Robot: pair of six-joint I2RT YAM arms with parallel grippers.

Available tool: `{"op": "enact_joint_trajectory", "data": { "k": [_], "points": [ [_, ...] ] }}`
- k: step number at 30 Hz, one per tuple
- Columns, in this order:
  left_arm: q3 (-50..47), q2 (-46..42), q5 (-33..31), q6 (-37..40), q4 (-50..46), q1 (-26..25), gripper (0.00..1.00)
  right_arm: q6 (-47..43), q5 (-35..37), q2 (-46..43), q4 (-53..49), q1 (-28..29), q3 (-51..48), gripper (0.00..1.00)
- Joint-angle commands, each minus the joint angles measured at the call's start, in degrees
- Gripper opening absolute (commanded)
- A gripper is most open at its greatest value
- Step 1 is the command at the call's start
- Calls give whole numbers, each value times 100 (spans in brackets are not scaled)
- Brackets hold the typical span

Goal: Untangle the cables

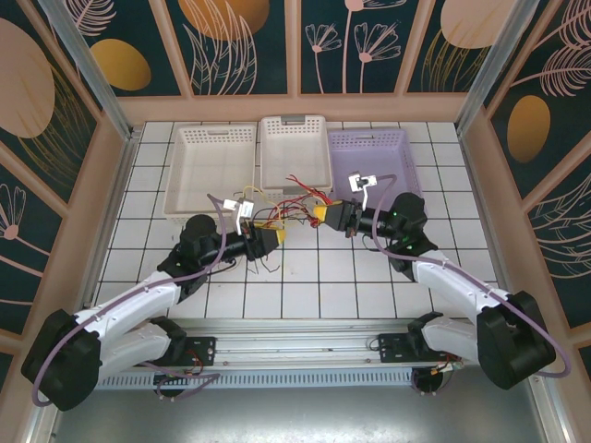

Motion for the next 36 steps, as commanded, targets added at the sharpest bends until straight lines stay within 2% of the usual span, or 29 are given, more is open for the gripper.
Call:
{"op": "enact_joint_trajectory", "data": {
  "k": [1,3,4,6,7,10,13,16,22,25,28,29,36],
  "points": [
    [-86,-14,-61,134,181,-40,36,297,-106,-107,622,-56,-112,0],
    [-121,-74,-126,121,197,-41,37,357,-196,-101,664,-46,-149,0],
    [-161,-138,-154,80,262,-44,45,362,-215,-94,654,-53,-164,0],
    [-235,-269,-198,-6,414,-48,66,375,-271,-101,699,-49,-224,0],
    [-264,-336,-195,-33,489,-46,72,380,-326,-91,727,-37,-249,0],
    [-300,-433,-276,-46,560,-45,81,421,-469,-98,853,-7,-305,0],
    [-340,-446,-301,-69,665,-51,82,429,-516,-120,864,33,-336,0],
    [-372,-421,-375,-78,700,-44,73,444,-530,-185,892,52,-374,0],
    [-451,-428,-562,-94,770,-45,49,464,-688,-272,817,142,-367,0],
    [-467,-461,-618,-78,757,-45,32,300,-582,-433,540,143,-393,0],
    [-492,-533,-676,-59,682,-44,6,91,-349,-681,168,126,-407,0],
    [-504,-559,-691,-42,628,-44,0,57,-260,-759,76,114,-420,0],
    [-722,-775,-779,-33,536,-43,0,137,621,-1381,-255,-176,-680,0]
  ]
}}
